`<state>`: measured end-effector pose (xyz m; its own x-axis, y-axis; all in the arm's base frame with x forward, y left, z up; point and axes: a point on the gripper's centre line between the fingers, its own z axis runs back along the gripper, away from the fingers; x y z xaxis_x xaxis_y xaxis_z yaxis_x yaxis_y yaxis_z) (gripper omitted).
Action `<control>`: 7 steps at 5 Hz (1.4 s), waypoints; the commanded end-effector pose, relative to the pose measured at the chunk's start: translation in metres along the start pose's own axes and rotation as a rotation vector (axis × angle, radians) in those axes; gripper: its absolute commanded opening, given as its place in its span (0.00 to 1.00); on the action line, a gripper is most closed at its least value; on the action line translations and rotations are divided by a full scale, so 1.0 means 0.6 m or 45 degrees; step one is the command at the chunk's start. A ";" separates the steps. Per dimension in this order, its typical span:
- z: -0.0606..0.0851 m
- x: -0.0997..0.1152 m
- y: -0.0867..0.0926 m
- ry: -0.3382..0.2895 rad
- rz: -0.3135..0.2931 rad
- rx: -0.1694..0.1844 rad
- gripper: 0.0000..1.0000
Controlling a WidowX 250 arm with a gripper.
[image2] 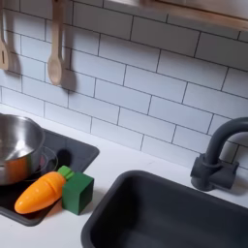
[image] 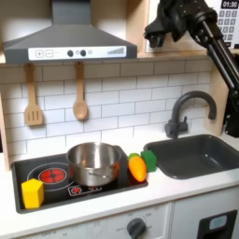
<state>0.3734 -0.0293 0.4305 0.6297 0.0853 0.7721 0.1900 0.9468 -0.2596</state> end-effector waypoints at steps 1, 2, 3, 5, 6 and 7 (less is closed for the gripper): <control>-0.010 0.007 -0.005 -0.024 -0.025 -0.016 1.00; -0.011 0.010 -0.001 -0.034 -0.028 -0.001 0.00; -0.007 0.010 0.004 -0.044 -0.025 0.011 0.00; -0.002 -0.003 -0.001 -0.029 -0.024 0.016 0.00; -0.003 -0.016 -0.002 -0.017 -0.030 0.015 0.00; -0.004 -0.025 -0.005 0.007 -0.018 0.010 0.00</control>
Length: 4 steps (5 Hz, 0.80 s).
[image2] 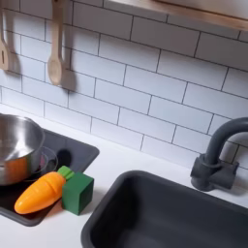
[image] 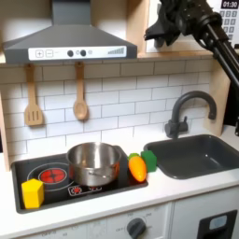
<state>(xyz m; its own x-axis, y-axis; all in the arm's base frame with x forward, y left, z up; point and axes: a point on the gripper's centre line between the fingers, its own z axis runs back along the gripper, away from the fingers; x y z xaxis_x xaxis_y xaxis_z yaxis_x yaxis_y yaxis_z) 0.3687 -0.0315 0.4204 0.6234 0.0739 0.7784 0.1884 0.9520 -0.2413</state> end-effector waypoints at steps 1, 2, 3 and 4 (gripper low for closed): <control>0.000 -0.008 -0.001 0.014 -0.011 -0.003 0.00; 0.002 -0.013 -0.003 0.031 -0.011 -0.008 0.00; -0.002 -0.012 -0.013 0.035 -0.012 -0.035 0.00; -0.002 -0.017 -0.014 0.046 -0.016 -0.040 0.00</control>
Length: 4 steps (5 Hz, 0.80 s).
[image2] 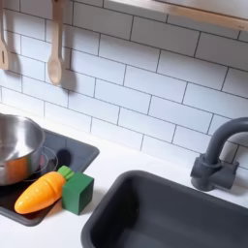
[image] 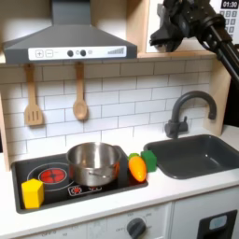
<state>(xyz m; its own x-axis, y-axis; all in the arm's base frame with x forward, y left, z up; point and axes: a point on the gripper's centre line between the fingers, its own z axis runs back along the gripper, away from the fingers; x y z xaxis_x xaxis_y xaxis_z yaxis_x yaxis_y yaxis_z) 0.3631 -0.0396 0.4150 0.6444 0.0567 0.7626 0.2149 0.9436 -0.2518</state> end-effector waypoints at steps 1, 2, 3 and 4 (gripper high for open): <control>-0.002 -0.007 0.000 0.035 -0.013 0.025 0.00; -0.013 -0.029 0.009 0.120 -0.013 0.079 1.00; -0.023 -0.049 0.016 0.171 -0.043 0.111 1.00; -0.031 -0.070 0.030 0.234 -0.053 0.150 1.00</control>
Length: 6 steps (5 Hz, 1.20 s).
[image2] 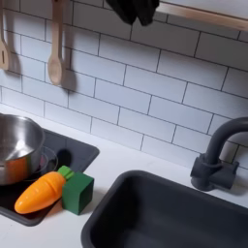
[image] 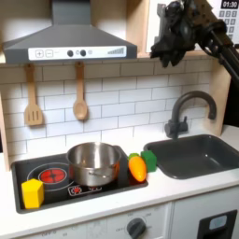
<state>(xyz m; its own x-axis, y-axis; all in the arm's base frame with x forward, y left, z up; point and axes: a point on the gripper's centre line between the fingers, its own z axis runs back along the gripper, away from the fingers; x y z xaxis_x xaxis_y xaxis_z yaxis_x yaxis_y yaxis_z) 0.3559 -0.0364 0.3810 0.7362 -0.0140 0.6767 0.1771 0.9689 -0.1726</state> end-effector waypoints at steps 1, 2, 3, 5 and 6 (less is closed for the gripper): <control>-0.033 -0.039 0.023 0.109 -0.032 0.079 1.00; -0.058 -0.058 0.042 0.144 -0.018 0.169 1.00; -0.057 -0.048 0.068 0.105 0.013 0.286 1.00; -0.036 -0.046 0.112 0.077 0.077 0.435 1.00; -0.018 -0.038 0.132 0.043 0.112 0.503 1.00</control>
<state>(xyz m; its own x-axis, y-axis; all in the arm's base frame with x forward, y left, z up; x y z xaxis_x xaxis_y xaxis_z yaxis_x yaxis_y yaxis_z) 0.3595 0.0386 0.3394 0.7688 0.0729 0.6353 -0.1481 0.9868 0.0659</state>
